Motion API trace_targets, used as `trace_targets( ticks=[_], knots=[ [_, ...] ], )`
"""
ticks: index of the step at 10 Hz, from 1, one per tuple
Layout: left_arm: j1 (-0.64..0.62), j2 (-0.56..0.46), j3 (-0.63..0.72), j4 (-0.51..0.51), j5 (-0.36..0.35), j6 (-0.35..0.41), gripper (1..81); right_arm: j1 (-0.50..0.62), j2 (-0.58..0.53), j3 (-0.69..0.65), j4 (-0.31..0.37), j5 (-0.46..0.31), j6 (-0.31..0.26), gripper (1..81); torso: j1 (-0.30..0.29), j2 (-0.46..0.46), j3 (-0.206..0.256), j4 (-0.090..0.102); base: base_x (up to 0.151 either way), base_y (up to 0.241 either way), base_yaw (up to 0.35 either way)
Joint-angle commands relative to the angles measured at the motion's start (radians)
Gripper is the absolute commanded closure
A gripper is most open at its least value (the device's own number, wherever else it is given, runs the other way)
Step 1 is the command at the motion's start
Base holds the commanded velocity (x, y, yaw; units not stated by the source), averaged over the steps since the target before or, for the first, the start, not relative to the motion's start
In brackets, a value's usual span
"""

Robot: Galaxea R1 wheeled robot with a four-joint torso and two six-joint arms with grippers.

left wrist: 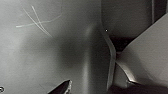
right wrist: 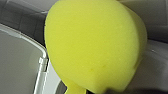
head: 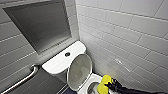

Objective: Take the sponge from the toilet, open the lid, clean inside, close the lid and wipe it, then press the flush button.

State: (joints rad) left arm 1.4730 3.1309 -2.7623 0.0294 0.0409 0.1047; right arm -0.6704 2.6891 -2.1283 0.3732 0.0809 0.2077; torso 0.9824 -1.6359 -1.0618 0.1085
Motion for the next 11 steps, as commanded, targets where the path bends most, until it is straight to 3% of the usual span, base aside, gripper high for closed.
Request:
trace_targets(
  ticks=[1, 11],
  knots=[
    [0.013, 0.005, 0.004, -0.006, 0.085, 0.004, 1.0, 0.041, -0.111, 0.111, 0.006, 0.029, 0.007, 81.1, 0.000, 0.000, 0.000, 0.000, 0.000, 0.000, 0.000],
    [0.013, 0.005, 0.004, -0.006, 0.083, 0.006, 1.0, -0.163, -0.392, 0.527, 0.013, 0.237, 0.006, 81.1, 0.000, 0.000, 0.000, 0.000, 0.000, 0.000, 0.000]
  ],
)
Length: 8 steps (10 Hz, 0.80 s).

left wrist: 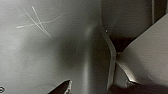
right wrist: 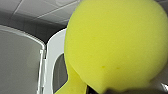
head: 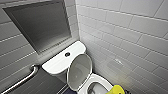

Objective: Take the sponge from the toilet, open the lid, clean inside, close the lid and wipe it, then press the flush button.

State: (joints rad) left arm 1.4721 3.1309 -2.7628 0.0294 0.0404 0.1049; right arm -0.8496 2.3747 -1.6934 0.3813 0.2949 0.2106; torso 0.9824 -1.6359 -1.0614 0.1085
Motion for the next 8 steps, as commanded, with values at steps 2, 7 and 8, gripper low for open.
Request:
trace_targets(
  ticks=[2, 7, 8],
  knots=[
    [0.012, 0.005, 0.005, -0.006, 0.084, 0.006, 1.0, -0.035, -0.101, 0.115, 0.008, 0.056, 0.000, 81.1, 0.000, 0.000, 0.000, 0.000, 0.000, 0.000, 0.000],
    [0.014, 0.003, 0.005, -0.003, 0.079, 0.006, 1.0, -0.083, -0.099, 0.117, 0.007, 0.064, -0.072, 81.1, 0.000, 0.000, 0.000, 0.000, 0.000, 0.000, 0.000],
    [0.012, 0.005, 0.005, -0.003, 0.078, 0.006, 1.0, -0.032, -0.104, 0.117, 0.007, -0.053, -0.074, 81.1, 0.000, 0.000, 0.000, 0.000, 0.000, 0.000, 0.000]
  ],
)
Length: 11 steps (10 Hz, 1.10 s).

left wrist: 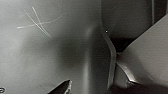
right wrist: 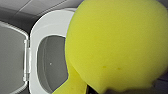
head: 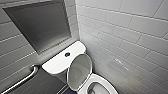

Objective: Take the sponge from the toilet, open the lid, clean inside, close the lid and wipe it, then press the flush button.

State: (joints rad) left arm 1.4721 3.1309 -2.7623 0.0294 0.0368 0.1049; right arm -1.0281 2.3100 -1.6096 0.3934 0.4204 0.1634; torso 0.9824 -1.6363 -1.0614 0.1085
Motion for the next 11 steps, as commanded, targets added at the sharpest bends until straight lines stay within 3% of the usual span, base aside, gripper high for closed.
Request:
trace_targets(
  ticks=[1, 5, 8, 11],
  knots=[
    [0.014, 0.003, 0.004, -0.003, 0.081, 0.006, 1.0, 0.183, -0.038, 0.033, -0.007, -0.226, -0.033, 81.1, 0.000, 0.000, 0.000, 0.000, 0.000, 0.000, 0.000],
    [0.012, 0.005, 0.004, -0.005, 0.078, 0.006, 1.0, 0.352, -0.013, 0.013, -0.007, -0.402, -0.039, 81.1, 0.000, 0.000, 0.000, 0.000, 0.000, 0.000, 0.000],
    [0.011, 0.005, 0.004, -0.005, 0.078, 0.006, 1.0, 0.476, 0.131, -0.135, -0.007, -0.581, -0.039, 81.1, 0.000, 0.000, 0.000, 0.000, 0.000, 0.000, 0.000],
    [0.009, -0.015, 0.004, -0.009, 0.078, 0.002, 1.0, 0.561, 0.283, -0.312, -0.010, -0.660, -0.038, 81.1, 0.000, 0.000, 0.000, 0.000, 0.000, 0.000, 0.000]
  ],
)
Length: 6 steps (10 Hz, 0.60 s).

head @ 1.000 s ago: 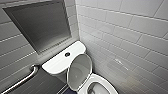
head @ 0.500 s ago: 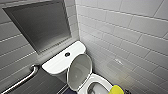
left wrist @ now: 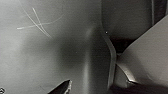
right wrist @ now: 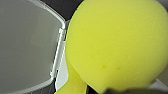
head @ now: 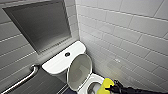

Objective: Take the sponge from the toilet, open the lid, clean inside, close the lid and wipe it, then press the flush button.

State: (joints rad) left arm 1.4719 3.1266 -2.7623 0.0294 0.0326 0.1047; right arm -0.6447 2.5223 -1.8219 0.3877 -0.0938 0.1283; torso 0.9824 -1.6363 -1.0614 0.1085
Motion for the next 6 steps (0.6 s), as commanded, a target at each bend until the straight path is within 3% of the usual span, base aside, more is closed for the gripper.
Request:
trace_targets(
  ticks=[1, 3, 6],
  knots=[
    [0.011, -0.025, 0.006, -0.011, 0.081, 0.001, 1.0, 0.202, 0.121, -0.161, -0.010, -0.173, -0.003, 81.1, 0.000, 0.000, 0.000, 0.000, 0.000, 0.000, 0.000],
    [0.014, -0.060, 0.047, -0.023, 0.081, 0.001, 1.0, 0.236, 0.203, -0.256, -0.018, -0.198, -0.003, 81.1, 0.000, 0.000, 0.000, 0.000, 0.000, 0.000, 0.000],
    [0.014, -0.172, 0.231, -0.059, 0.082, 0.001, 1.0, 0.271, 0.276, -0.338, -0.027, -0.198, -0.004, 81.1, 0.000, 0.000, 0.000, 0.000, 0.000, 0.000, 0.000]
  ],
)
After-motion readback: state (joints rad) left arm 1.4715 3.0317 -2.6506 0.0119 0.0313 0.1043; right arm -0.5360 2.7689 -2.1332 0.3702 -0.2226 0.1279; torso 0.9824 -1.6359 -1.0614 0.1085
